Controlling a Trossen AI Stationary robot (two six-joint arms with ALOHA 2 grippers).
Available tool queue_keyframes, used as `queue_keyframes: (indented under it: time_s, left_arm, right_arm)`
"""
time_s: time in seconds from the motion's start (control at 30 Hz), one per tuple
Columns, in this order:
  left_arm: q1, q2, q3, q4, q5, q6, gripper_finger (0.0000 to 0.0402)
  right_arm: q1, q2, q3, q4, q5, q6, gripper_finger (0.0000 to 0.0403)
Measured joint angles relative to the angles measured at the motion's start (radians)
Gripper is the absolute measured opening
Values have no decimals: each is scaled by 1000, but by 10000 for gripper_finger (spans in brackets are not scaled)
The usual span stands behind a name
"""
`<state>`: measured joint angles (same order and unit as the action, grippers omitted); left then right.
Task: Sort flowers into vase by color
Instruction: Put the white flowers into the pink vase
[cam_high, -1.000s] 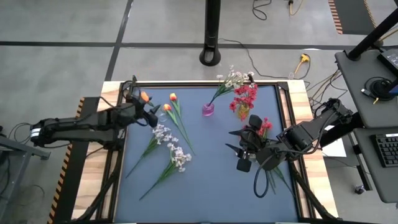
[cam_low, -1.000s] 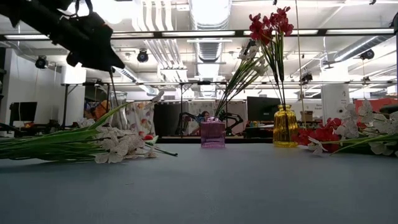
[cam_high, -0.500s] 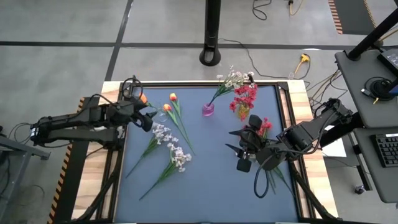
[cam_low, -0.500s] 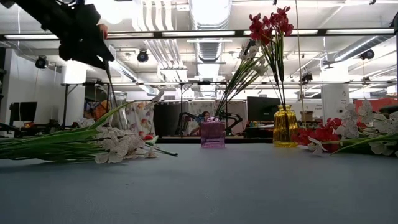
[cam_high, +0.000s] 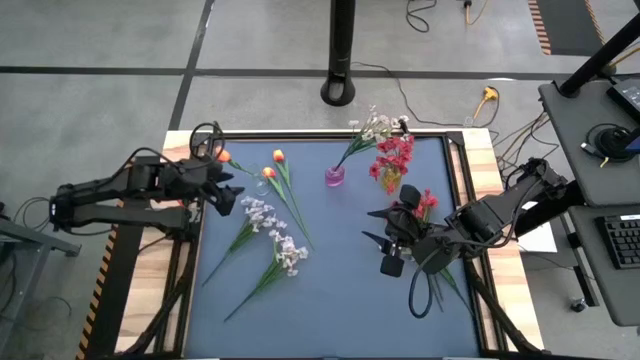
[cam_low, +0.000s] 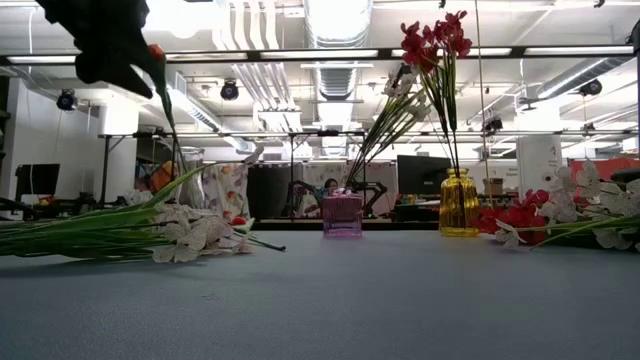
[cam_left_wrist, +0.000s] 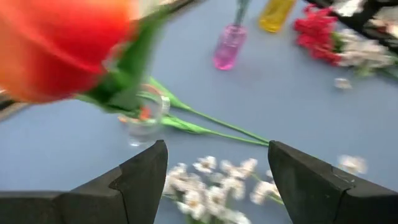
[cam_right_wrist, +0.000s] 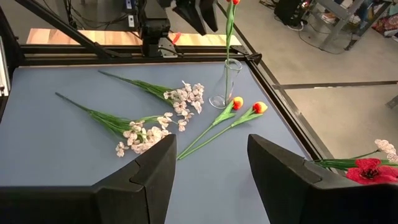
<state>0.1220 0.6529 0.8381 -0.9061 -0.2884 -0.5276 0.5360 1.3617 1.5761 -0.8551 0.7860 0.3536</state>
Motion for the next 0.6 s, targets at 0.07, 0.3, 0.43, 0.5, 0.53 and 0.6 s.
queue_keyframes:
  time_s: [0.07, 0.3, 0.43, 0.5, 0.53, 0.6]
  left_arm:
    - [-10, 0, 16, -7, 33, -17, 261]
    - [-46, 0, 91, -109, 45, -106, 261]
    - [-73, 0, 136, -153, 48, -143, 261]
    - [-100, 0, 150, -153, 73, -173, 261]
    - [-118, -1, 155, -153, 88, -193, 261]
    - [-169, 0, 158, -152, 113, -236, 261]
  right_arm:
    - [0, 0, 0, 0, 0, 1, 192]
    - [0, 0, 0, 0, 0, 2, 192]
    - [0, 0, 0, 0, 0, 2, 192]
    - [0, 0, 0, -1, 0, 4, 192]
    - [0, 0, 0, -1, -2, 11, 192]
    - [0, 0, 0, -6, -22, 26, 192]
